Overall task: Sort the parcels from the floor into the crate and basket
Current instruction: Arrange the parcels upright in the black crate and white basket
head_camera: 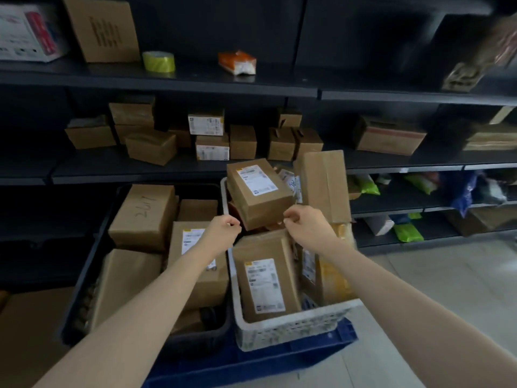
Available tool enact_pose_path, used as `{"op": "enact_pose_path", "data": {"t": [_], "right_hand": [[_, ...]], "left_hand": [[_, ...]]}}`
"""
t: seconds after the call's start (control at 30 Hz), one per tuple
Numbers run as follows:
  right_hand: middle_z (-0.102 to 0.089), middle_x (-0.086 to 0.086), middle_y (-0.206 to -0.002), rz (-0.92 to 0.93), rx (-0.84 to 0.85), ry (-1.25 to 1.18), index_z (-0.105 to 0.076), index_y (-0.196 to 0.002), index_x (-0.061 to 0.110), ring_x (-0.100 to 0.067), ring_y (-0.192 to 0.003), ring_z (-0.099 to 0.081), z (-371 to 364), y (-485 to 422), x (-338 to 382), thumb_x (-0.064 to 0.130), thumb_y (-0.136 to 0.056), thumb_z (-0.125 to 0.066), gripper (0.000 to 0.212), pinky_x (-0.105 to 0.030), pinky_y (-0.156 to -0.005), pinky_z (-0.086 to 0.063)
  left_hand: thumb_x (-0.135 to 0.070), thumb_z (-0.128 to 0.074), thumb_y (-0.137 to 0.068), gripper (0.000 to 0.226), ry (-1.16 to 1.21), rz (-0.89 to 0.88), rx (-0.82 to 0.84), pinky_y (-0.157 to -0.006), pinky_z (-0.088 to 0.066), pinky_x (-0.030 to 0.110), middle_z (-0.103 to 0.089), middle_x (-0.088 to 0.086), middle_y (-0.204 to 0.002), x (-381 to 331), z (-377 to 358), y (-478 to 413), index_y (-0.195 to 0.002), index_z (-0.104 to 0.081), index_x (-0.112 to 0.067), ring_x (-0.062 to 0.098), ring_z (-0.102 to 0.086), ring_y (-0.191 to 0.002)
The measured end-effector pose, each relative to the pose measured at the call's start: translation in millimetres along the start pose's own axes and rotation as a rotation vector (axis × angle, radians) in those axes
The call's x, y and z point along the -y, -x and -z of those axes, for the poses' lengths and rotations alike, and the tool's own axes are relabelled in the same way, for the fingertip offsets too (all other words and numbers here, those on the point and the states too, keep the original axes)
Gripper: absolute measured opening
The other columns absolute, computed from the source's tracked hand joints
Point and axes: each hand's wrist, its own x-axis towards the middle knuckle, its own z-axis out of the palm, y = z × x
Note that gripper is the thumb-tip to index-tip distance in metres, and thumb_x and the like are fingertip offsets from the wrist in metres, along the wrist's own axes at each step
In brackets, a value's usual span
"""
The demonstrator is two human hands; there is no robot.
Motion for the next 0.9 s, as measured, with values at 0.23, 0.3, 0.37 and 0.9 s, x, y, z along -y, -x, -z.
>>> {"op": "enact_pose_path", "data": {"t": [0.23, 0.3, 0.37, 0.9], "right_hand": [[-0.066, -0.004, -0.114, 0.015, 0.153, -0.058, -0.064, -0.117, 0.012, -0.015, -0.1, -0.06, 6, 8, -63, 0.021, -0.095, -0.051, 0.027, -0.023, -0.081, -0.048], [-0.066, -0.005, -0.116, 0.037, 0.192, -0.078, -0.064, -0.118, 0.011, -0.017, -0.106, -0.06, -5, 7, -62, 0.02, -0.095, -0.051, 0.028, -0.026, -0.09, -0.047], [-0.066, -0.003, -0.116, 0.052, 0.216, -0.12, -0.063, -0.119, 0.011, -0.014, -0.106, -0.06, -17, 5, -56, 0.019, -0.095, -0.051, 0.028, -0.022, -0.088, -0.045], [-0.057, -0.004, -0.126, -0.195, 0.537, -0.374, -0.047, -0.137, 0.018, -0.02, -0.112, -0.057, -152, -17, 37, 0.038, -0.092, -0.056, 0.05, -0.029, -0.092, -0.046]], "left_hand": [[-0.02, -0.058, -0.09, 0.057, -0.089, 0.107, -0.078, -0.062, -0.043, 0.023, -0.052, 0.0, -0.108, 0, -66, 25, -0.141, -0.035, -0.008, 0.006, -0.049, -0.07], [-0.024, -0.06, -0.087, 0.059, -0.225, 0.086, -0.173, -0.077, -0.047, 0.03, -0.047, 0.007, -0.122, 11, -65, 33, -0.14, -0.036, -0.012, 0.019, -0.055, -0.091], [-0.034, -0.061, -0.086, 0.063, -0.46, 0.063, -0.33, -0.093, -0.043, 0.041, -0.039, 0.017, -0.136, 25, -56, 37, -0.139, -0.035, -0.014, 0.032, -0.047, -0.115], [-0.088, -0.055, -0.053, 0.132, -0.555, 0.502, -0.162, -0.112, -0.019, 0.052, -0.004, 0.028, -0.153, 115, 27, 15, -0.15, 0.004, -0.021, 0.044, -0.009, -0.14]]}}
